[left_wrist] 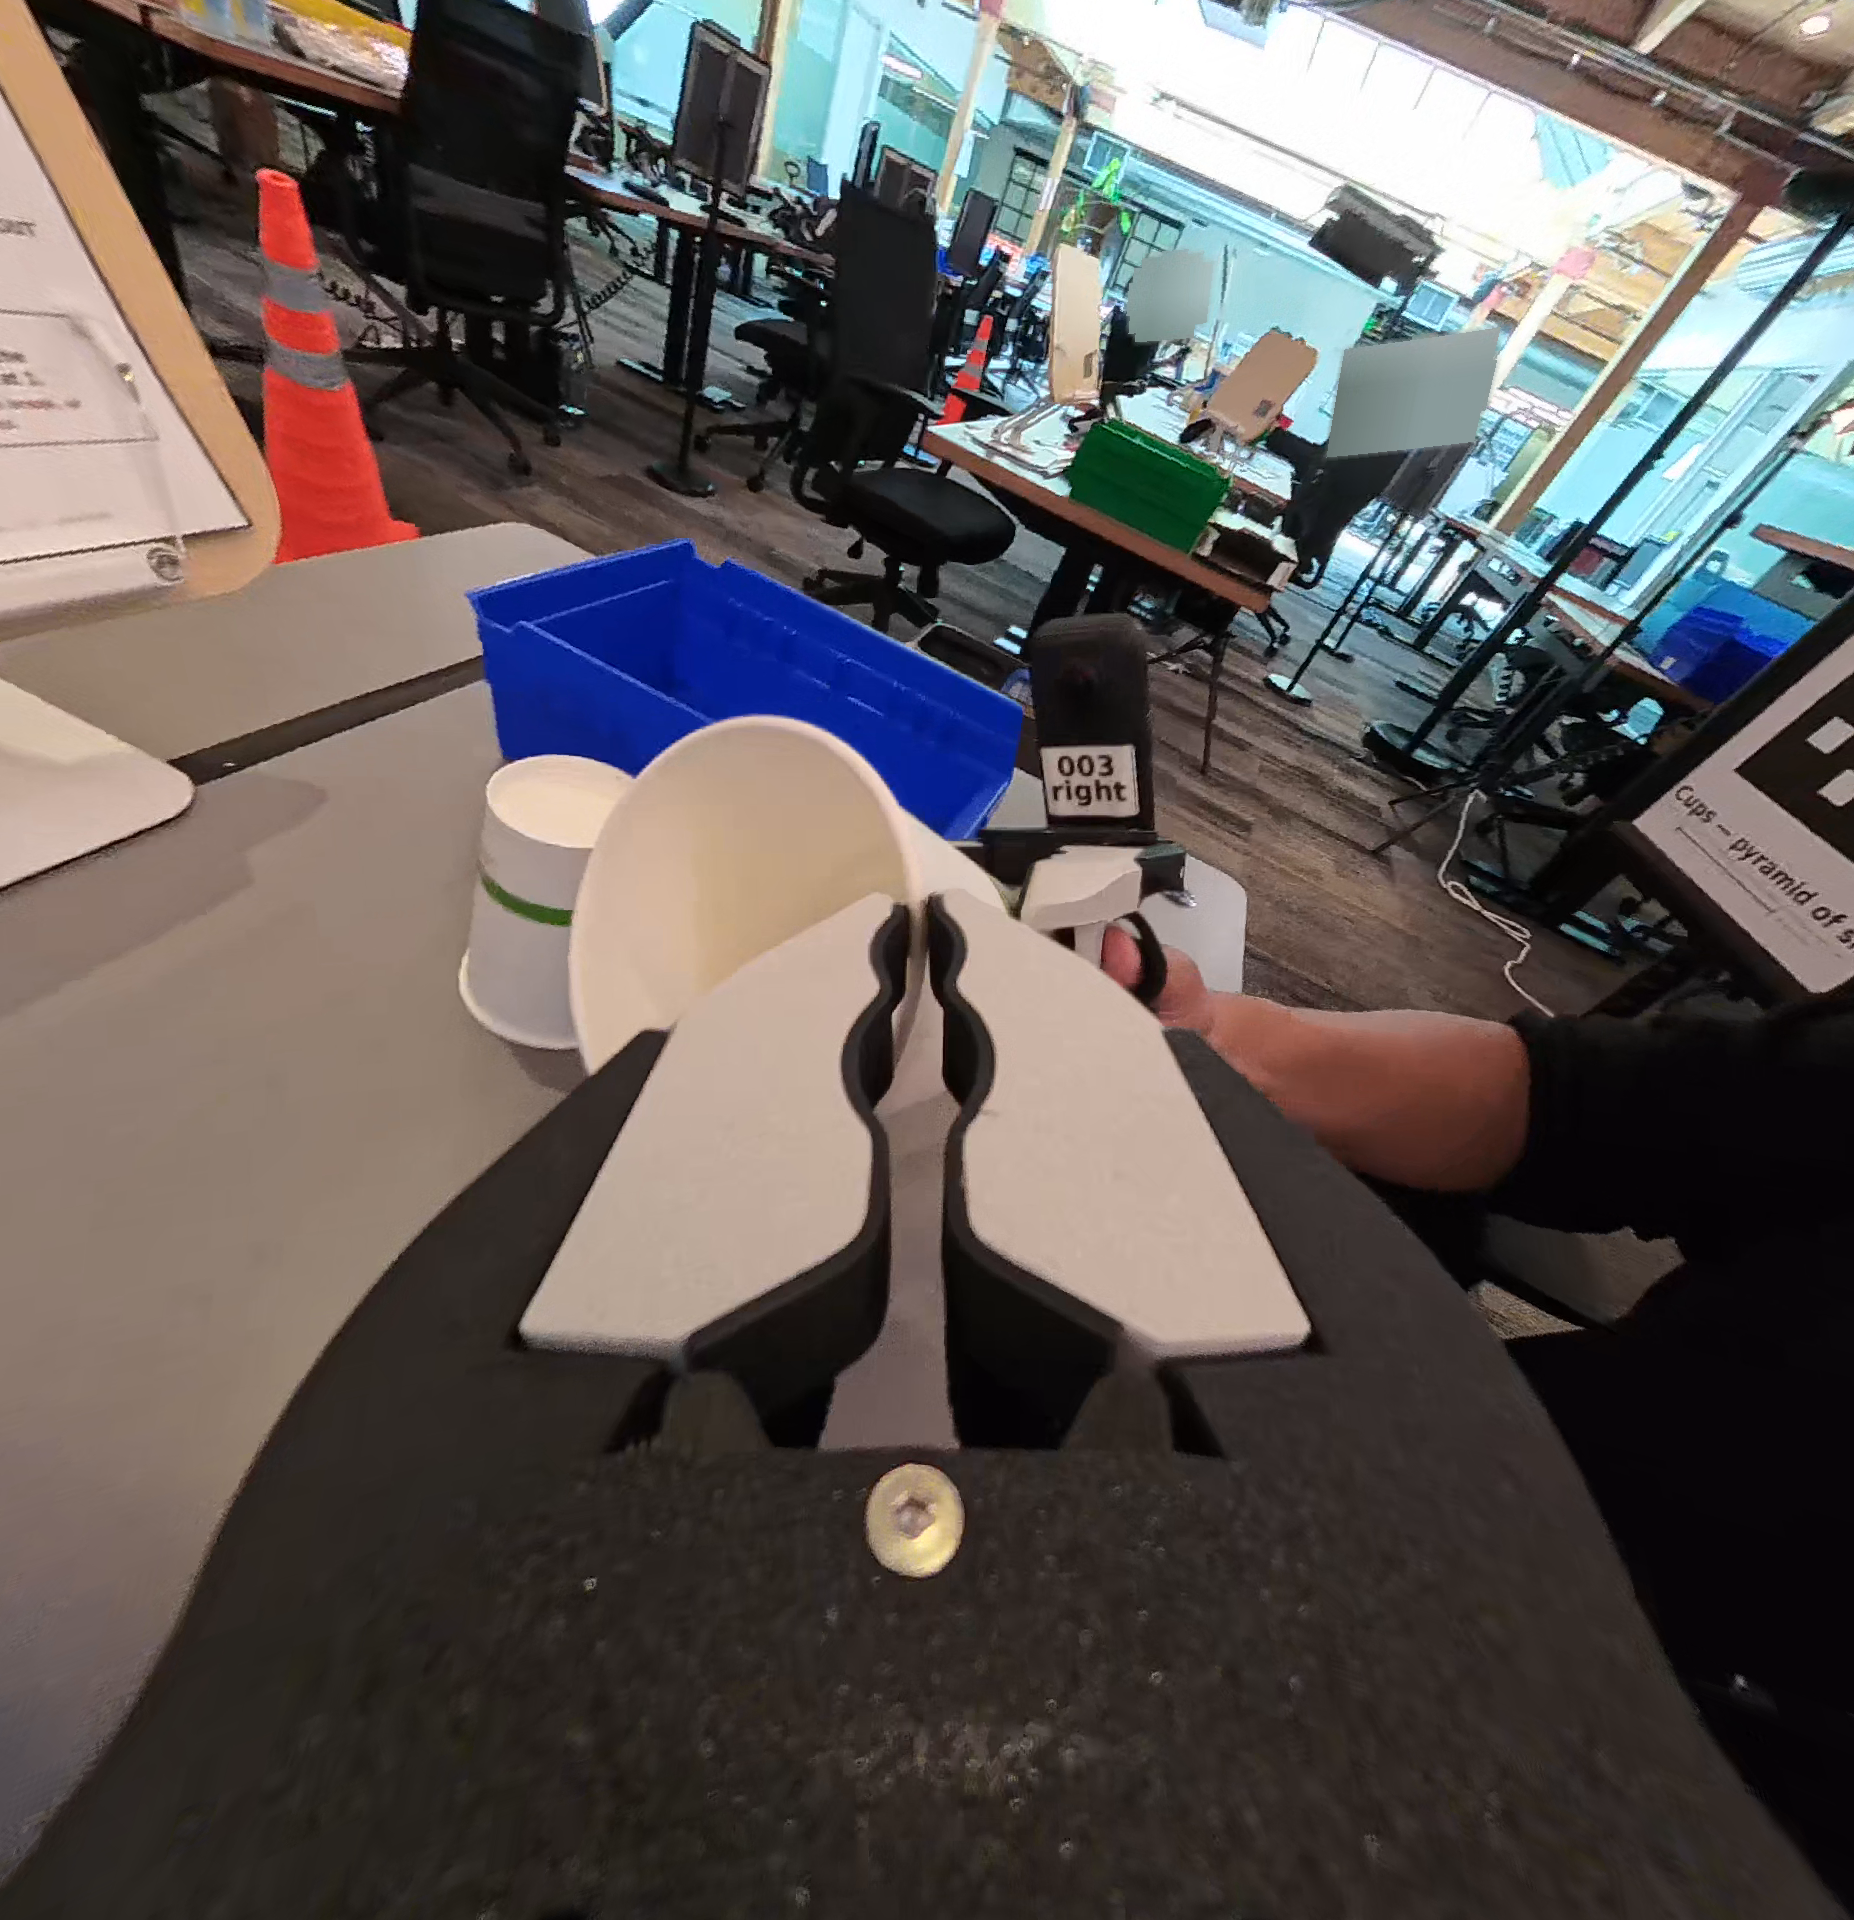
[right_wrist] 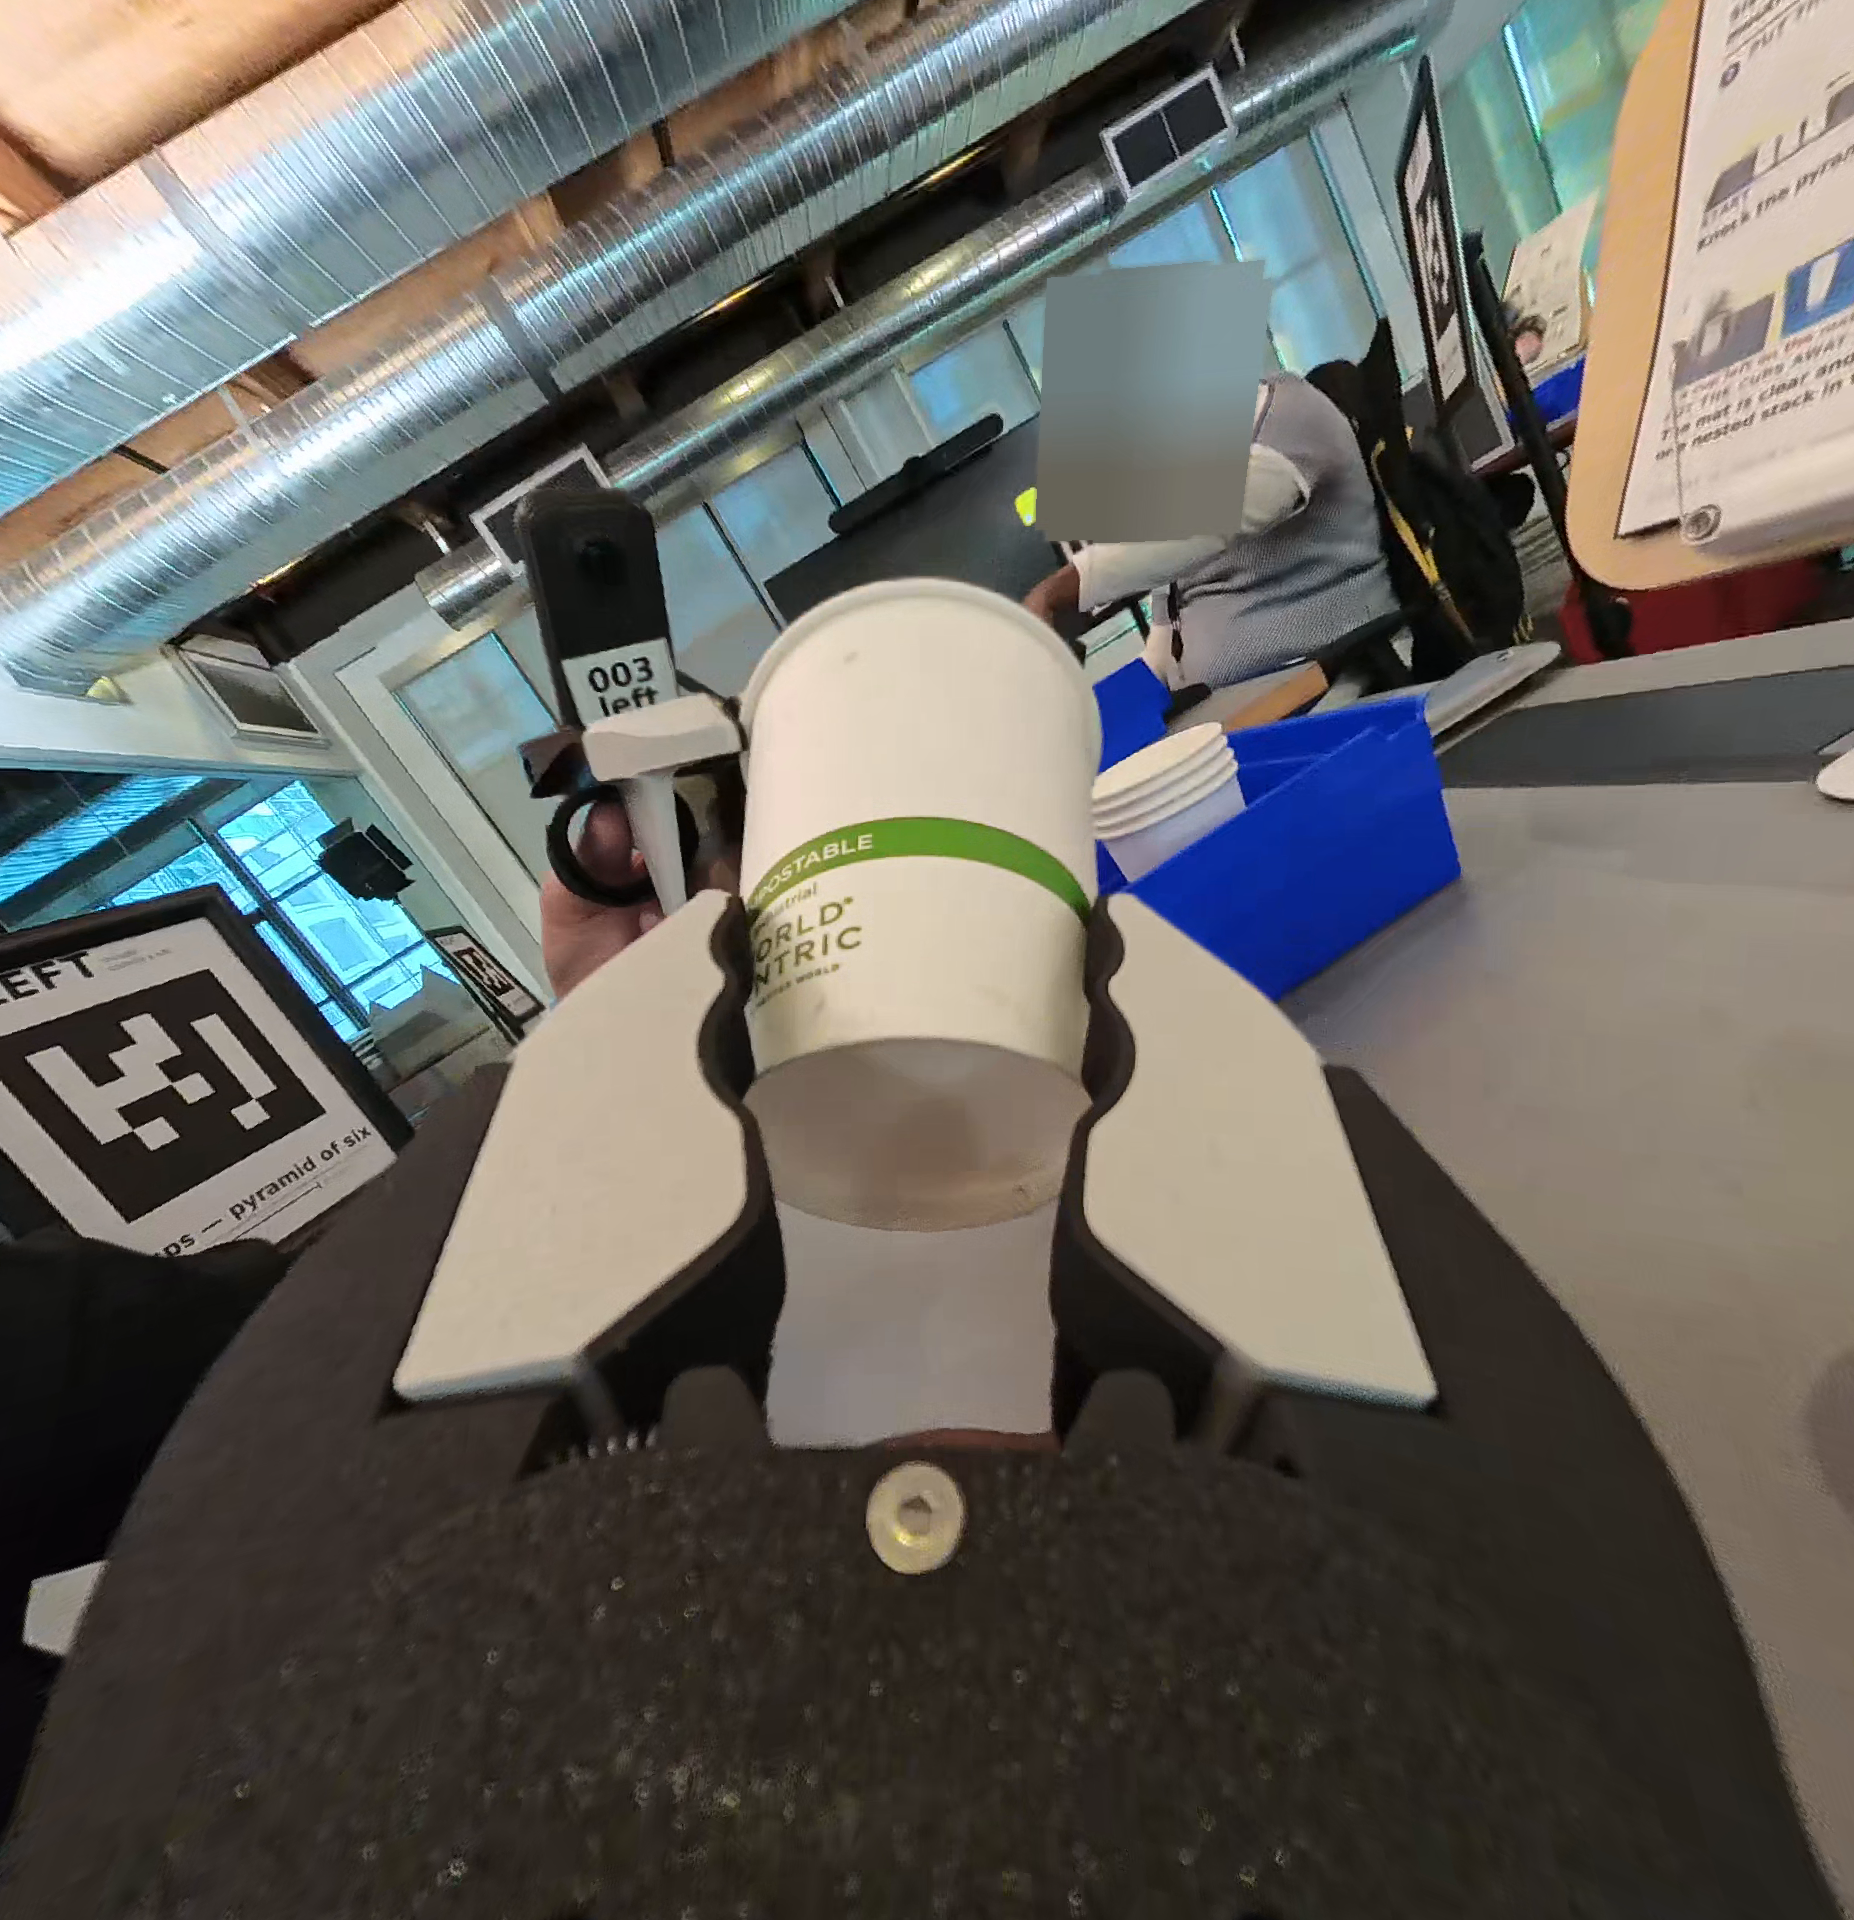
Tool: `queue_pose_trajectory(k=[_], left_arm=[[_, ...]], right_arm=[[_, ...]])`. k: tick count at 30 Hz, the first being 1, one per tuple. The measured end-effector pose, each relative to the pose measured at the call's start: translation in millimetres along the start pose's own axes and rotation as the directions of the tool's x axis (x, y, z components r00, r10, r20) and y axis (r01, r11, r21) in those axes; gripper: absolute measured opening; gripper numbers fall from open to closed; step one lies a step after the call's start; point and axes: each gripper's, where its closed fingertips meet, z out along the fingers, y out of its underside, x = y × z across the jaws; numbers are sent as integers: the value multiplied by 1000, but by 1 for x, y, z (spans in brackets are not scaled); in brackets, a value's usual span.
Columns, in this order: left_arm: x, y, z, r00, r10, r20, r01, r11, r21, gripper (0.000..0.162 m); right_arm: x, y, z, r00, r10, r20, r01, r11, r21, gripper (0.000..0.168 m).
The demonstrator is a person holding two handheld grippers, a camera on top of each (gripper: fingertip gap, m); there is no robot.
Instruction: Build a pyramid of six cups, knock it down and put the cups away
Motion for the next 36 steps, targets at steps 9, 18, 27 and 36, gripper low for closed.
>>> queue_pose_trajectory(k=[9,18,27,36], left_arm=[[-6,-17,-14,998,-36,49,28,988,151,2],[-2,-10,-4,998,-66,19,62,985,162,2],[1,-4,-14,855,458,244,-400,881,-251,84],[-25,39,17,291,935,-202,-609,18,-793,93]], right_arm=[[6,0,-2,996,87,-16,-84,989,119,96],[3,9,8,990,138,4,-137,986,98,76],[19,11,1,987,111,-112,-113,994,-4,76],[30,15,-2,970,84,-227,-113,987,-119,76]])
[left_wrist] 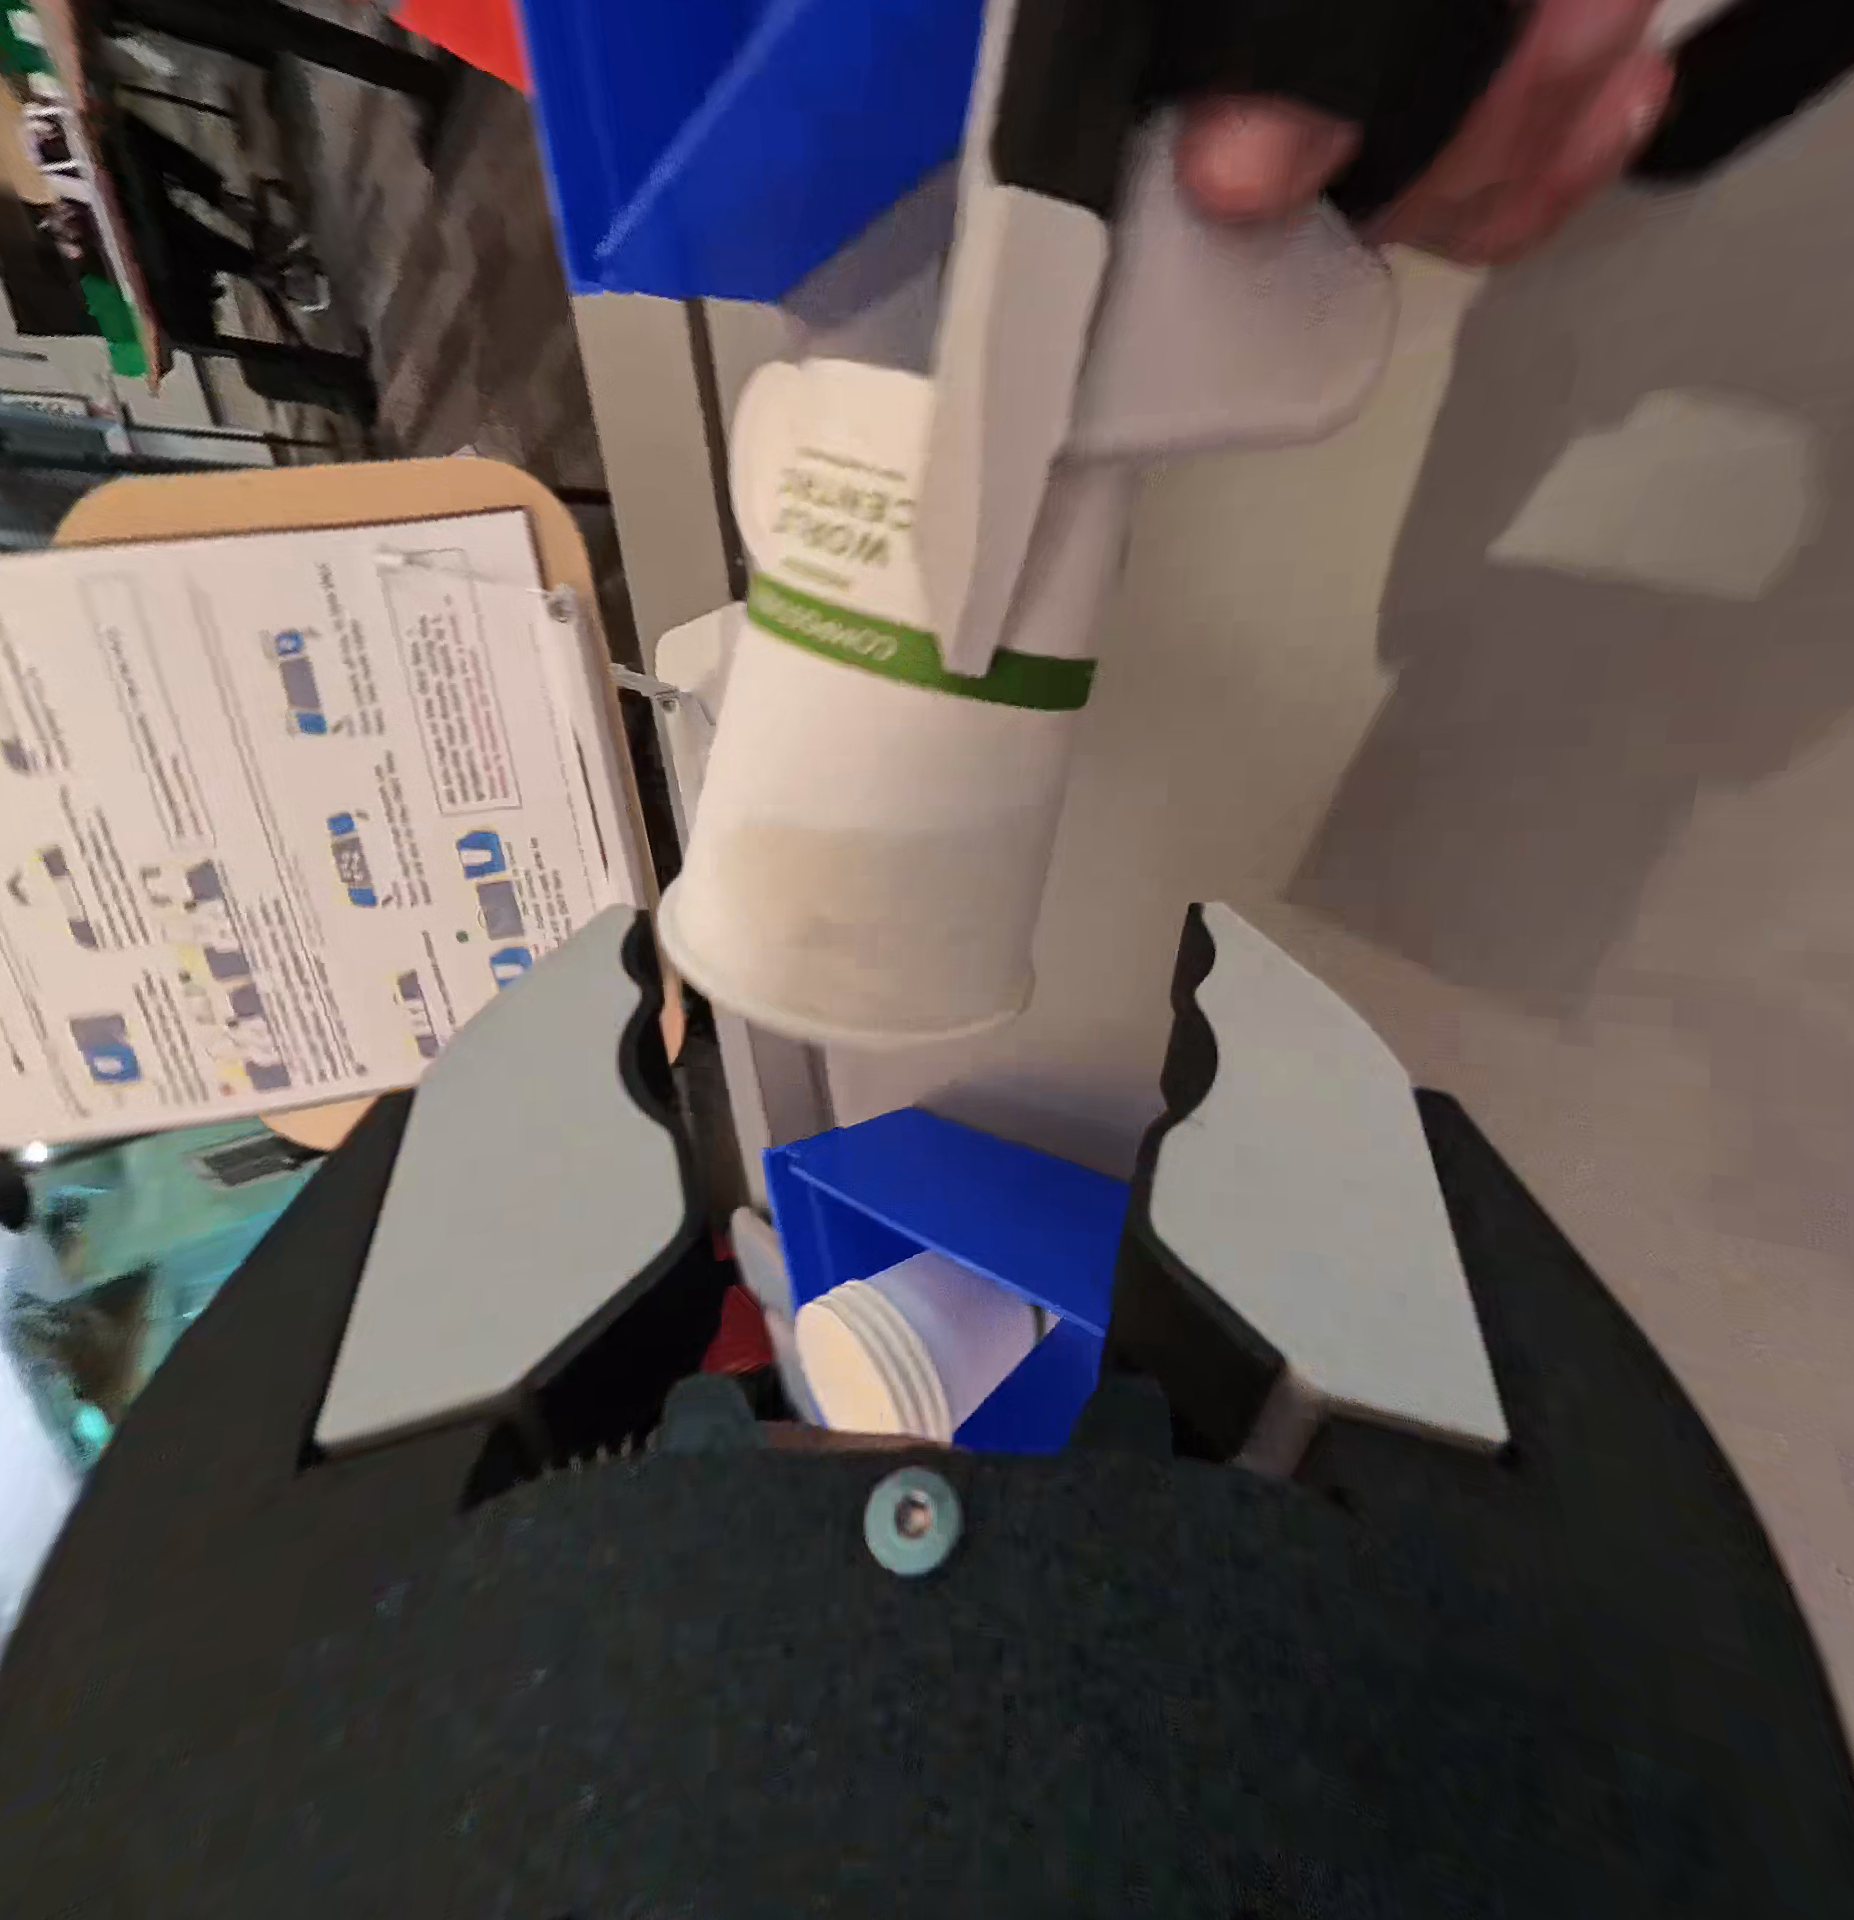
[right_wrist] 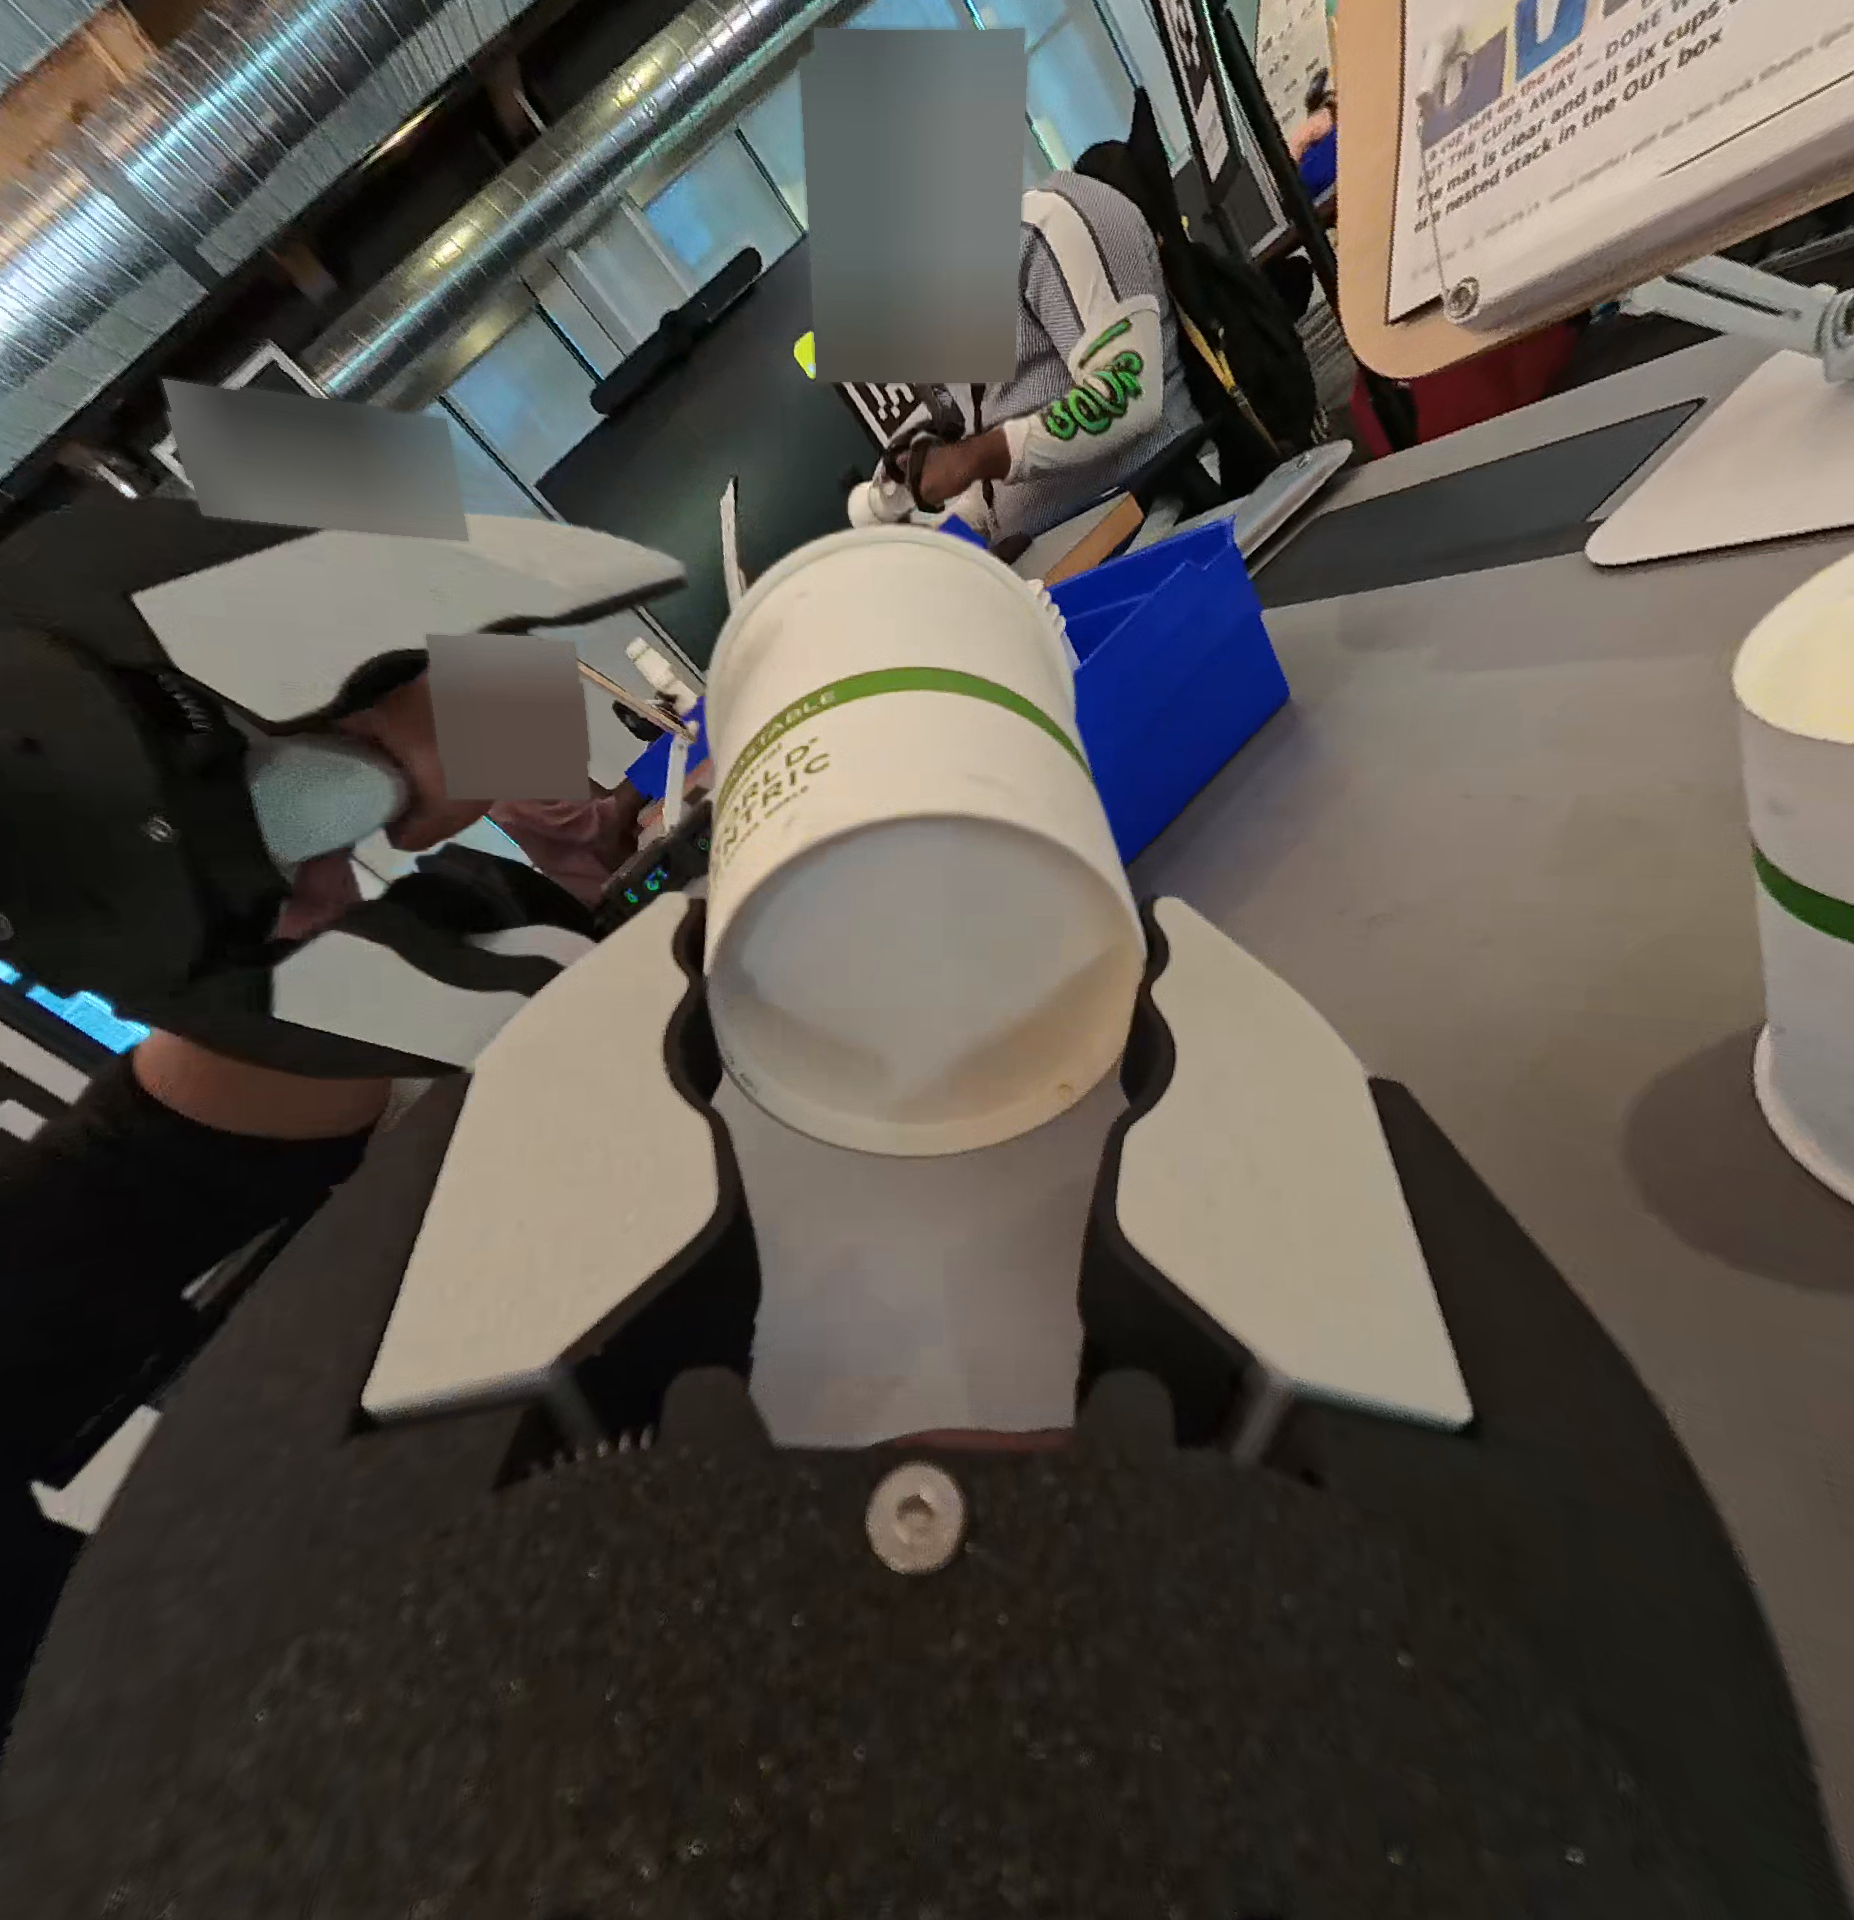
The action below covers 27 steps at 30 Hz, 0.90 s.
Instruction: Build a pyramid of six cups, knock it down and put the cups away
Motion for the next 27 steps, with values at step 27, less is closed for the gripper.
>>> queue_pose_trajectory(k=[27], left_arm=[[-56,29,159,178,-969,-171,897,89,433,83]], right_arm=[[13,31,-103,968,-136,-209,151,987,60,73]])
